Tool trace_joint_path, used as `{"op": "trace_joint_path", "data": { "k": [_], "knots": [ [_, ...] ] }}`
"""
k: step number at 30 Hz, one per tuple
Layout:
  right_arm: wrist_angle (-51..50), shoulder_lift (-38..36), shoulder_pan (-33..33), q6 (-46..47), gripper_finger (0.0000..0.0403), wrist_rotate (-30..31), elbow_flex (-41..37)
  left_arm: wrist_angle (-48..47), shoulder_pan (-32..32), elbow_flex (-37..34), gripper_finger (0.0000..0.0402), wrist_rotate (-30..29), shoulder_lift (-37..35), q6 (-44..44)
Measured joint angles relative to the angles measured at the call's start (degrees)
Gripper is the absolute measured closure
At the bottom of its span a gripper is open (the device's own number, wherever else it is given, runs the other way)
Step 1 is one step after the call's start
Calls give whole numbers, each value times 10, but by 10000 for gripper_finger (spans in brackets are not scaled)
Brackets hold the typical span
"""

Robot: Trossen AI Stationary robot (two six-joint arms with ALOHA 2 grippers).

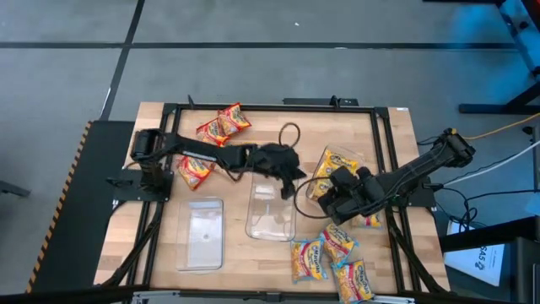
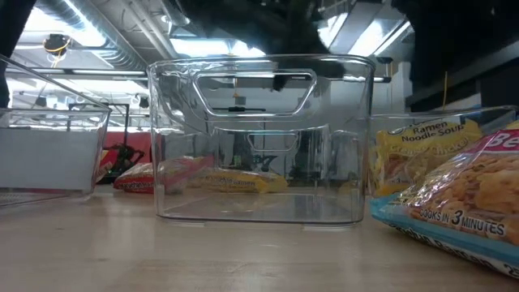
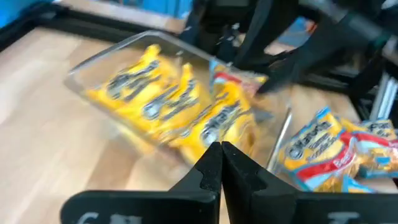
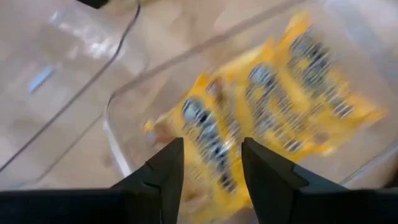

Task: Sort Maruchan noodles
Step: Put the red noodle pack into the left transparent bin

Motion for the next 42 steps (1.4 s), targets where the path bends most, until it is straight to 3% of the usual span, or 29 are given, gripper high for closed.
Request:
{"op": "trace_joint_path", "data": {
  "k": [5, 13, 20, 29, 36, 42],
  "knots": [
    [-63, -1, -17, -43, 244, 64, 50, -160, 36, 0, 401, -18, -84, 0],
    [-29, -1, -100, -129, 244, 106, 67, -407, 78, 1, 401, -87, -142, -35],
    [104, 0, -217, -280, 244, 40, 67, -573, 81, 0, 401, -86, -151, -48],
    [235, 0, -293, -432, 244, -45, 66, -845, 113, 0, 401, -236, -165, -58],
    [222, 0, -294, -452, 244, -60, 66, -874, 157, -68, 401, -230, -230, -28],
    [211, 0, -294, -452, 244, -79, 65, -850, 211, -188, 401, -111, -325, -23]
  ]
}}
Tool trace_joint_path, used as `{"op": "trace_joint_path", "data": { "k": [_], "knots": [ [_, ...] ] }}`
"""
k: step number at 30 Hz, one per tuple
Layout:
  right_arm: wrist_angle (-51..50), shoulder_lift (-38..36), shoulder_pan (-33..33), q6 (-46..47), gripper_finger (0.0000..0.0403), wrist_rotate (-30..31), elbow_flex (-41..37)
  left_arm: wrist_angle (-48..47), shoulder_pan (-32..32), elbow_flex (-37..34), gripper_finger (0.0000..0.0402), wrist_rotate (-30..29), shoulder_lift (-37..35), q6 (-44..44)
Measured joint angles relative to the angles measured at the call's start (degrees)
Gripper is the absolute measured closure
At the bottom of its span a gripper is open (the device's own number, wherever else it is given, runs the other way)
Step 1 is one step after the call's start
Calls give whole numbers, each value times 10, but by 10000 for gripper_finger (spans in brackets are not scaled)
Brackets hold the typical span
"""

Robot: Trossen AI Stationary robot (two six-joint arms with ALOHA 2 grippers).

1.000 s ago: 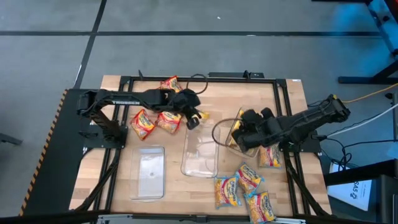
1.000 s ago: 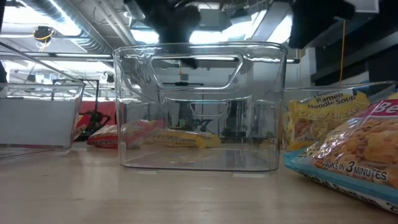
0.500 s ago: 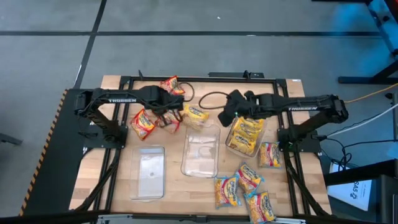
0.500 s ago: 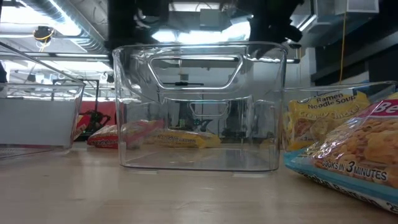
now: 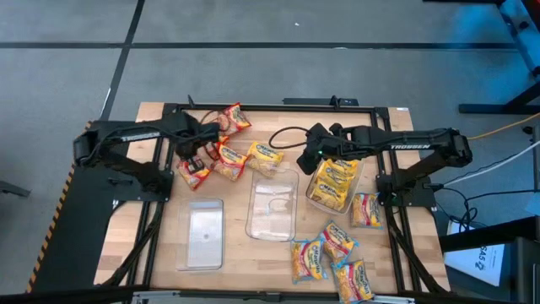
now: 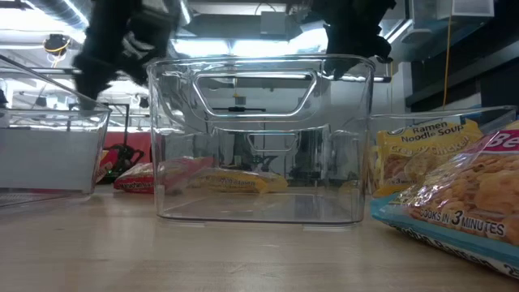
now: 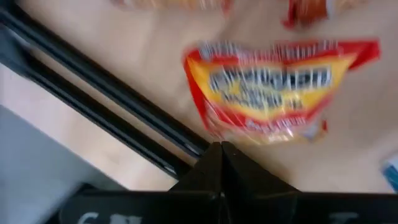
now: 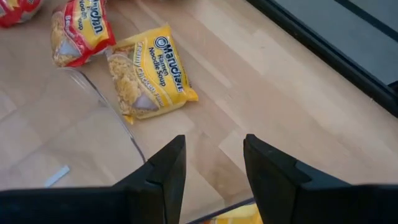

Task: Sort Maruchan noodles
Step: Put the red noodle pack into the left transparent bin

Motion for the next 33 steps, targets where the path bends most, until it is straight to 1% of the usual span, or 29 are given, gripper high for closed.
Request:
{"op": "trace_joint_path", "data": {
  "k": [2, 4, 7, 10, 14, 18, 22, 25, 29, 33],
  "knots": [
    [5, 0, 0, 0, 244, 0, 0, 38, 16, -40, 401, 36, -36, -29],
    [10, 0, 0, 0, 244, 0, 0, 92, 29, -76, 401, 55, -69, -57],
    [16, 0, 0, 0, 244, -1, 0, 190, 51, -114, 401, 52, -104, -67],
    [22, 0, 0, 4, 244, -6, 0, 261, 71, -136, 401, 35, -118, -27],
    [22, 0, 0, 6, 244, -50, 0, 251, 106, -141, 397, 19, -106, -21],
    [21, 0, 1, 6, 244, -83, 0, 238, 138, -141, 367, 14, -104, 12],
    [21, 0, 0, 6, 244, -86, 0, 237, 159, -141, 331, 14, -104, 23],
    [20, 0, 0, 6, 244, -86, 0, 237, 170, -141, 315, 23, -104, 29],
    [20, 0, 0, 5, 244, -86, 0, 237, 178, -141, 310, 44, -103, 39],
    [20, 0, 0, 4, 244, -85, 0, 240, 181, -146, 310, 37, -104, 53]
  ]
}}
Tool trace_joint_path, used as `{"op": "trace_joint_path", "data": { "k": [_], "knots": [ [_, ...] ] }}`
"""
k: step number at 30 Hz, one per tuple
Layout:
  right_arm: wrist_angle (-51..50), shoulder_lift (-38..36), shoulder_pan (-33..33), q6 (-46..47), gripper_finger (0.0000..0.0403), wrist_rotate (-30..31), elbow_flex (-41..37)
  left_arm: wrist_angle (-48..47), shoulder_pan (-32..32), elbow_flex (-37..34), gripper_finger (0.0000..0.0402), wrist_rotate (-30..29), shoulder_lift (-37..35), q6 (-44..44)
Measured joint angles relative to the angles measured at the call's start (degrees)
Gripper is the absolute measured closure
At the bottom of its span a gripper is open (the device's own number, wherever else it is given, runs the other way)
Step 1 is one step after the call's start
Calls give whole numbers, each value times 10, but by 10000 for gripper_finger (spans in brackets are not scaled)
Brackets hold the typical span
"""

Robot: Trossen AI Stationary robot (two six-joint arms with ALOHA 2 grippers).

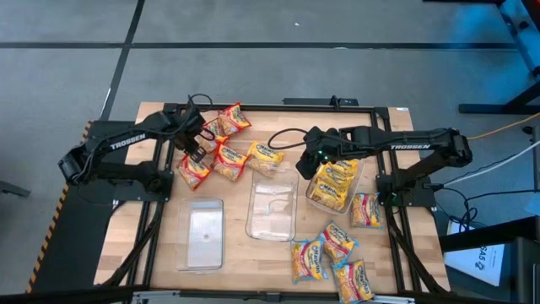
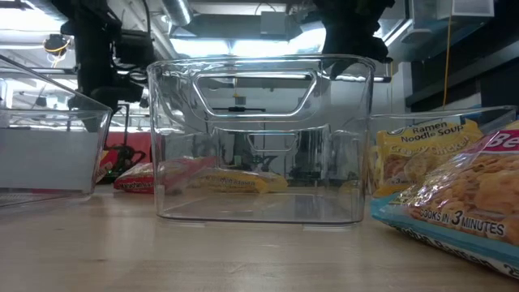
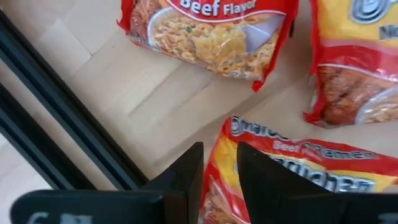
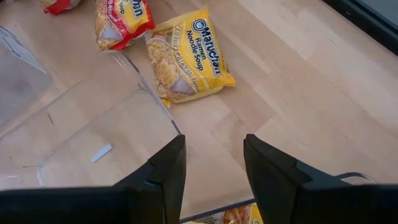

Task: Sort Maruchan noodles
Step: Put the red noodle pack into the left transparent bin

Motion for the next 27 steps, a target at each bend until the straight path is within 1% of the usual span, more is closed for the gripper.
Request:
{"op": "trace_joint_path", "data": {
  "k": [2, 4, 12, 22, 25, 27],
  "knots": [
    [0, 0, 0, 0, 244, 0, 0, 0, 0, -13, 310, 0, 0, 3],
    [0, 0, 0, 0, 244, 0, 0, 0, 0, -23, 310, 15, 1, -2],
    [0, 0, 0, -4, 244, 0, 0, 9, 0, -24, 310, 21, 16, -8],
    [0, 0, 0, -5, 244, 0, 0, 25, 0, -24, 310, 19, 83, -17],
    [0, 0, 0, -5, 244, -1, 0, 25, 0, -24, 322, 30, 89, -16],
    [0, 0, 0, -12, 244, -1, 0, 25, -1, -24, 347, 34, 89, -16]
  ]
}}
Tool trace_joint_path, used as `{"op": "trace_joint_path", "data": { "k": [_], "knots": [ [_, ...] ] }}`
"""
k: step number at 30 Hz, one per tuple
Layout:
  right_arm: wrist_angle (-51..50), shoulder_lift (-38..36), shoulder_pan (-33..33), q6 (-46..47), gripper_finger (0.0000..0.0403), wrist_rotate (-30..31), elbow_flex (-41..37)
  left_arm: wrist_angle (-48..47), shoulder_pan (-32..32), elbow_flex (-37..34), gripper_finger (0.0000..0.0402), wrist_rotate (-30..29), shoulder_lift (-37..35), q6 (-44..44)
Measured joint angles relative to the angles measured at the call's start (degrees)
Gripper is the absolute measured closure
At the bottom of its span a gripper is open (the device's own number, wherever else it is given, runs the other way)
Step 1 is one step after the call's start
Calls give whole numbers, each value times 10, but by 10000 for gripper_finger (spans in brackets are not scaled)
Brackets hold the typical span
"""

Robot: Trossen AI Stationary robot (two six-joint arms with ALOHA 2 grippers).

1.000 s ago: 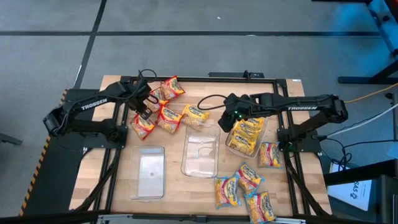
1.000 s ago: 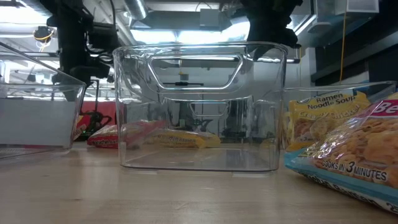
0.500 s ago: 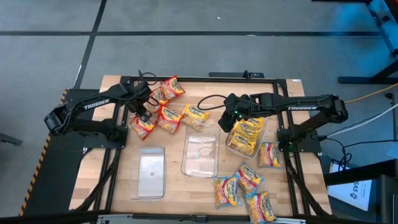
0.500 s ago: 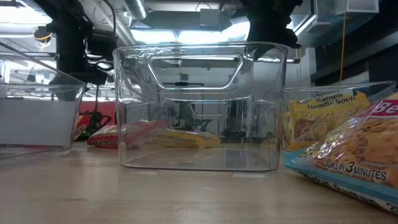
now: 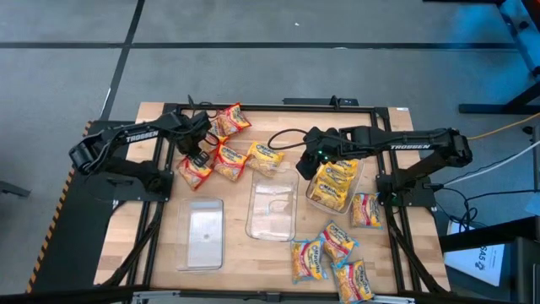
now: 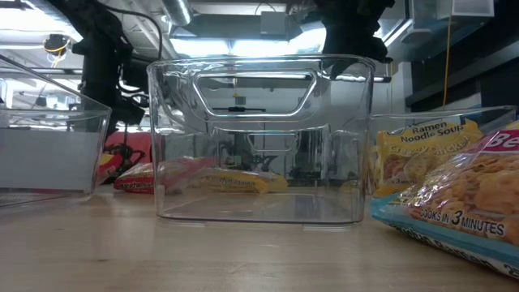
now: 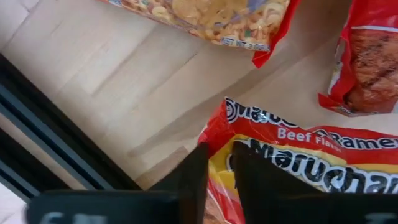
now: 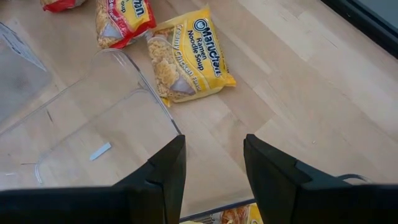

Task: Sort Maruchan noodles
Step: Put the red noodle pack into the left transparent bin

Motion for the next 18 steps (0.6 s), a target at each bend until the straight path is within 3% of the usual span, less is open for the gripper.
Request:
{"op": "trace_joint_path", "data": {
  "k": [4, 11, 18],
  "knots": [
    [0, 0, 0, -3, 244, 0, 0, 0, 0, 0, 395, 11, 0, 1],
    [0, 0, 0, -3, 244, -1, 0, -9, -13, 7, 401, 39, -16, 0],
    [0, 0, 0, -3, 244, -5, 0, -82, -58, 86, 401, 41, -58, -9]
  ]
}}
